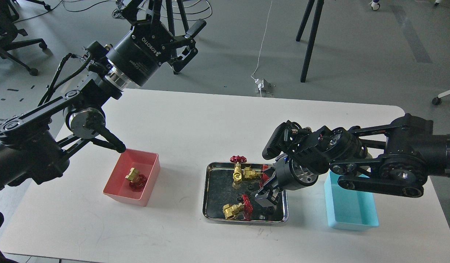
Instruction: Place valve in pink box and gear in blue box
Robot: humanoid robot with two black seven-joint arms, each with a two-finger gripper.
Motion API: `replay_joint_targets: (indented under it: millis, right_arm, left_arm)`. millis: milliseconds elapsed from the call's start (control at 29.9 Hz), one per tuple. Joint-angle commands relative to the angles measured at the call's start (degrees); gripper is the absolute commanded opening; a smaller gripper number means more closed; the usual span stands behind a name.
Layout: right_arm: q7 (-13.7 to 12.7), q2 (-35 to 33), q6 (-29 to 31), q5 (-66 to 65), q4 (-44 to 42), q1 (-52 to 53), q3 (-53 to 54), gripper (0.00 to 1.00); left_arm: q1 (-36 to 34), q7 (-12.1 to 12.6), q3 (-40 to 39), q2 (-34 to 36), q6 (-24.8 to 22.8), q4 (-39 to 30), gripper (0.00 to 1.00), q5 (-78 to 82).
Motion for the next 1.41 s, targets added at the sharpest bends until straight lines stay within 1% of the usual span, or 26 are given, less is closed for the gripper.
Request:
replay_joint_targets:
  millis: [0, 234, 368, 469, 703, 971, 1172, 1373]
  right_arm:
    - [-0.1, 0.8, 0.0, 0.0, -0.1, -1.1, -1.7, 0.71]
    - [-0.3, 0.2, 0.0, -2.6, -0.2, -2.6, -3.5, 0.62]
    - [-0.4, 0.8, 0.0, -2.9, -1.7, -3.4, -3.7, 0.58]
    - [-0.4, 1.0, 0.0, -2.9, -3.4, -4.0, -3.8, 0.58]
    - [-0.6, 0.9, 0.0, -3.1, -3.6, -6.9, -3.5, 0.58]
    - [-0.6, 1.1, 0.0, -3.1, -3.6, -6.9, -3.0, 0.58]
    - [-0.7, 1.3, 0.0, -3.1, -3.8, -6.9, -3.1, 0.57]
    - [-0.6, 2.3, 0.0, -3.1, -5.9, -7.0, -3.0, 0.56]
  left_arm:
    - [0.2, 0.0, 0.0, 0.2, -0.1, 0.0, 0.87, 0.0]
    - [1.6, 0.0, 0.0, 0.1, -0.1, 0.0, 0.87, 0.0]
    - [1.9, 0.0, 0.0, -0.1, -0.1, 0.0, 0.88, 0.0]
    - [2.1, 0.0, 0.0, -0.5, -0.1, 0.0, 0.88, 0.0]
    - [2.3, 0.0, 0.0, -0.7, -0.2, 0.4, 0.89, 0.0]
    - [2.5, 0.0, 0.0, -2.9, -0.2, 1.3, 0.89, 0.1]
    - [2.8, 0.0, 0.0, -3.1, -0.3, 1.9, 0.89, 0.1]
    - [3.0, 0.0, 0.0, -3.2, -0.4, 2.0, 0.90, 0.1]
